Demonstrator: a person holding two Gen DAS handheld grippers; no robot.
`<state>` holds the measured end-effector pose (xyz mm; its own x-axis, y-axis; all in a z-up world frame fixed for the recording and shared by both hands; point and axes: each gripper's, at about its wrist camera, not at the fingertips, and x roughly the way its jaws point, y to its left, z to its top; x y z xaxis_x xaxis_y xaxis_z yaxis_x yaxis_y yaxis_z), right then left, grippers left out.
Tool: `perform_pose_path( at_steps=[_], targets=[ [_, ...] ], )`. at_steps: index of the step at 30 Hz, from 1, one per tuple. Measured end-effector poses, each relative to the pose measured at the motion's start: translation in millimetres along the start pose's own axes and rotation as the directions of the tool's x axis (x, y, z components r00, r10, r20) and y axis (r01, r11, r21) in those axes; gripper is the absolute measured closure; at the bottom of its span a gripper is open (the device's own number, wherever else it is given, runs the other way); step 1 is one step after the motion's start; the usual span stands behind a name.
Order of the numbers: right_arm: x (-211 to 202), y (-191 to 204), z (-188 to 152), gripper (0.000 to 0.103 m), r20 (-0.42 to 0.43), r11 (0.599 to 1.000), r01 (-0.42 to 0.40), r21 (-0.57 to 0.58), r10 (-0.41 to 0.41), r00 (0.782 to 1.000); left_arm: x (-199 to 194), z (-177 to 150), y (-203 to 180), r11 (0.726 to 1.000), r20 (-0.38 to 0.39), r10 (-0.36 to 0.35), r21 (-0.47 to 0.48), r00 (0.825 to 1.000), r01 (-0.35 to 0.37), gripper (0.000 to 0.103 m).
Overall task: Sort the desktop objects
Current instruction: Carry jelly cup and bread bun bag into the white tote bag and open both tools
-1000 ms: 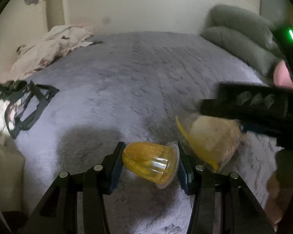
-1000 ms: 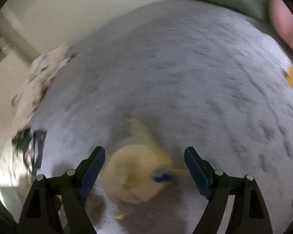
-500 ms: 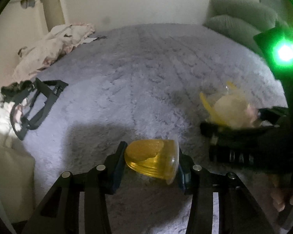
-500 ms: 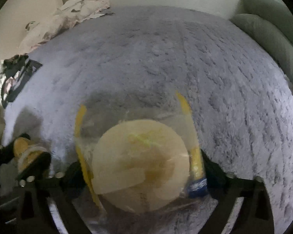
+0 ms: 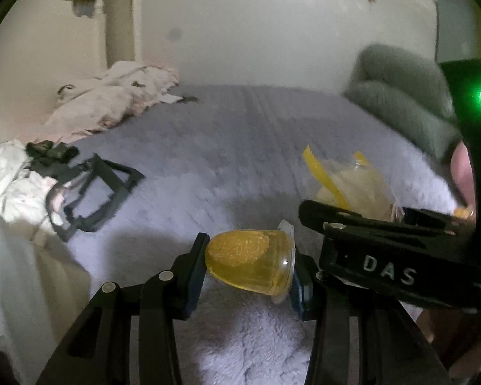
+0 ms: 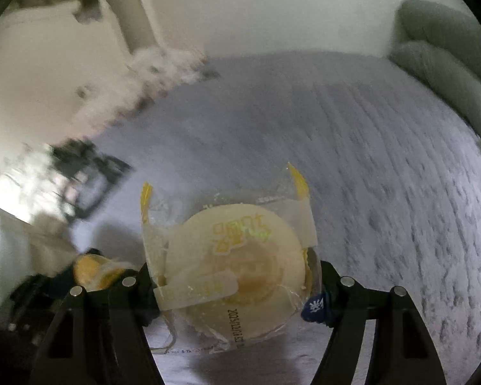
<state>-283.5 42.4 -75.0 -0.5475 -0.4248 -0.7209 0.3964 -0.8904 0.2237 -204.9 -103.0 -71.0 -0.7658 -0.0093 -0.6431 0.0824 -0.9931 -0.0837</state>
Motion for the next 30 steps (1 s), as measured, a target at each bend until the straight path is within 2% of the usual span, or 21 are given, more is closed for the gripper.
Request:
perform_pose_path(
  at_steps=[3,9,15,17,19,20,22,24,25,27,28,30],
  targets=[
    [-24,22,8,0.032,0.073,0.996,-0.088,-0.026,0.090,0.993,-27,11,13,0.998,0.020,0.001,-0.068,1.000,0.000,0.058],
    [-67,68,18,0.032,0.188,0.977,-0.194,-0.092,0.208,0.960,-85,22,34,0.988,0.105,0.131,-0.089,0.986,-0.122,0.058],
    [-85,106,20,0.032,0.241,0.925,-0.359,-0.126,0.380,0.893,-123,17,71,0.958,0.115,0.257,-0.159,0.960,-0.238,0.058],
    [-89,123,15,0.032,0.245,0.916,-0.377,-0.138,0.401,0.883,-130,13,84,0.937,0.091,0.317,-0.182,0.944,-0.298,0.058],
    [-89,147,9,0.032,0.248,0.909,-0.379,-0.171,0.412,0.877,-138,6,103,0.906,0.055,0.389,-0.201,0.920,-0.372,0.058],
    [-85,160,6,0.032,0.234,0.897,-0.400,-0.189,0.437,0.869,-141,1,116,0.881,0.023,0.432,-0.226,0.902,-0.416,0.058],
    [-74,182,1,0.032,0.183,0.861,-0.466,-0.203,0.501,0.846,-142,-7,141,0.805,-0.062,0.533,-0.268,0.844,-0.529,0.058],
    [-68,199,-8,0.032,0.121,0.818,-0.534,-0.213,0.565,0.816,-132,-16,165,0.715,-0.177,0.618,-0.276,0.766,-0.642,0.058],
    [-63,209,-13,0.032,0.087,0.799,-0.561,-0.218,0.588,0.804,-125,-21,177,0.690,-0.226,0.630,-0.276,0.743,-0.669,0.058],
    [-53,227,-22,0.031,0.052,0.787,-0.569,-0.238,0.596,0.802,-109,-29,196,0.682,-0.298,0.609,-0.277,0.735,-0.677,0.058],
    [-48,234,-26,0.031,0.055,0.805,-0.544,-0.237,0.570,0.820,-101,-32,203,0.680,-0.331,0.599,-0.271,0.729,-0.681,0.058],
    [-37,238,-29,0.031,0.037,0.819,-0.521,-0.240,0.544,0.838,-91,-36,210,0.680,-0.371,0.585,-0.260,0.721,-0.685,0.058]
  ],
)
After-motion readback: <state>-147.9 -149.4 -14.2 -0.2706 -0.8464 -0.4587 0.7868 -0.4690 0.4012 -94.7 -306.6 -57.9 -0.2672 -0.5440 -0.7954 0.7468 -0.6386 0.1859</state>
